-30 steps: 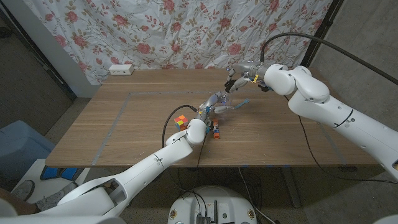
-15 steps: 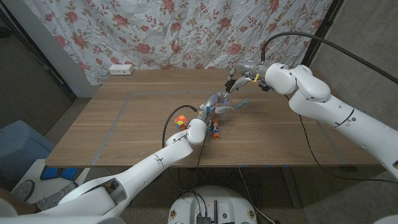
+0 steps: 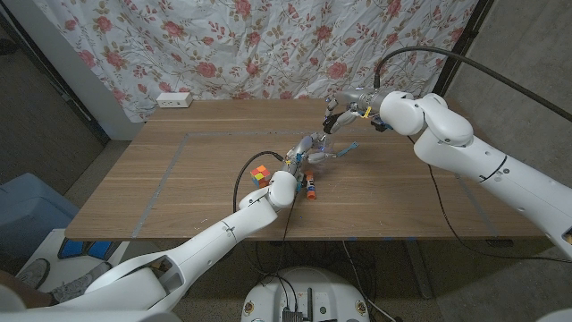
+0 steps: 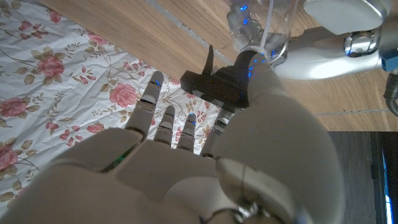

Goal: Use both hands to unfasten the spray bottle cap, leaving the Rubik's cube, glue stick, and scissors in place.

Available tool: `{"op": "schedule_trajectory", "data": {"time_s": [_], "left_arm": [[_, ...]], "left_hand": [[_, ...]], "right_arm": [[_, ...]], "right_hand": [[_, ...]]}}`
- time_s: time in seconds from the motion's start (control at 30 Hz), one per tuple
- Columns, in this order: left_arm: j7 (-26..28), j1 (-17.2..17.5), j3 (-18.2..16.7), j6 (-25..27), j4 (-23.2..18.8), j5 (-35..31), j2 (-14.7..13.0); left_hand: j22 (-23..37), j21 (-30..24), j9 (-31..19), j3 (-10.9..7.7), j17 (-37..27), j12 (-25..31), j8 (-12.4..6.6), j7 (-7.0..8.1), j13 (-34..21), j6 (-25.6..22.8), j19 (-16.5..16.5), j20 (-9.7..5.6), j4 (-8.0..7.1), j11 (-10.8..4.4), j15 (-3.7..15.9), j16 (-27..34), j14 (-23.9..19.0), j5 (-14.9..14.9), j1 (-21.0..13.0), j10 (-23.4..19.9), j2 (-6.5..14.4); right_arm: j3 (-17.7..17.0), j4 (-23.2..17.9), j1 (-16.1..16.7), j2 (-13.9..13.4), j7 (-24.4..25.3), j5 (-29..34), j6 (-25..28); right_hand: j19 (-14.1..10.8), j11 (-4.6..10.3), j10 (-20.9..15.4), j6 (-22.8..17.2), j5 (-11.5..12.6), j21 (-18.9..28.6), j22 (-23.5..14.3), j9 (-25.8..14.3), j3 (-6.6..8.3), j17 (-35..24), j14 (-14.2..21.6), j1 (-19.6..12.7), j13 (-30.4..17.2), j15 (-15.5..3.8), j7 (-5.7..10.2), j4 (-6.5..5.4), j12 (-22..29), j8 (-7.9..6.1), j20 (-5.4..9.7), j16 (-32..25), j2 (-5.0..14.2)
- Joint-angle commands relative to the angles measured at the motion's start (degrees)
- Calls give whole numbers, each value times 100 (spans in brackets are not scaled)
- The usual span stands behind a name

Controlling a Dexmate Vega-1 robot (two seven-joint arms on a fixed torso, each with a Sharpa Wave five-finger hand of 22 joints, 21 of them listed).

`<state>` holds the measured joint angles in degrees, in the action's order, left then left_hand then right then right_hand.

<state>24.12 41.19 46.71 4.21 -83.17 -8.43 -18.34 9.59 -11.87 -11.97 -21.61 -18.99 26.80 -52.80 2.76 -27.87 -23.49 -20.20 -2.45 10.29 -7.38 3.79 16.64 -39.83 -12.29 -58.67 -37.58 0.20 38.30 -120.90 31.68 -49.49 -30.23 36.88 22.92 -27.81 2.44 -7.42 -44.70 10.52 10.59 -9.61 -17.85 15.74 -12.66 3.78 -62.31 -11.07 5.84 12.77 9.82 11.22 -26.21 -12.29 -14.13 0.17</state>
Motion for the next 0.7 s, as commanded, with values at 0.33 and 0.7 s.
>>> {"op": "schedule_trajectory", "data": {"time_s": [0.33,0.7], "left_arm": [[92,-18,-29,-146,126,-22,53],[128,-51,-41,-187,187,-33,68]], "left_hand": [[20,-16,14,-114,-2,4,-46,-56,-3,-283,-67,-265,-40,-220,672,9,-59,1,362,-305,488],[20,2,22,-121,1,-18,-53,-71,0,-304,-68,-262,-43,-229,679,6,-60,4,366,-313,487]], "right_arm": [[159,87,-229,12,-421,-42,-31],[221,151,-463,-23,-808,-70,-127]], "right_hand": [[270,-194,709,1421,31,-29,2,303,-91,-28,-348,-6,-26,284,-20,-96,-75,735,-3,163,-234],[575,-413,1299,2231,110,-50,0,397,-221,-29,-690,300,-28,541,-28,-186,-102,1129,-14,257,-373]]}}
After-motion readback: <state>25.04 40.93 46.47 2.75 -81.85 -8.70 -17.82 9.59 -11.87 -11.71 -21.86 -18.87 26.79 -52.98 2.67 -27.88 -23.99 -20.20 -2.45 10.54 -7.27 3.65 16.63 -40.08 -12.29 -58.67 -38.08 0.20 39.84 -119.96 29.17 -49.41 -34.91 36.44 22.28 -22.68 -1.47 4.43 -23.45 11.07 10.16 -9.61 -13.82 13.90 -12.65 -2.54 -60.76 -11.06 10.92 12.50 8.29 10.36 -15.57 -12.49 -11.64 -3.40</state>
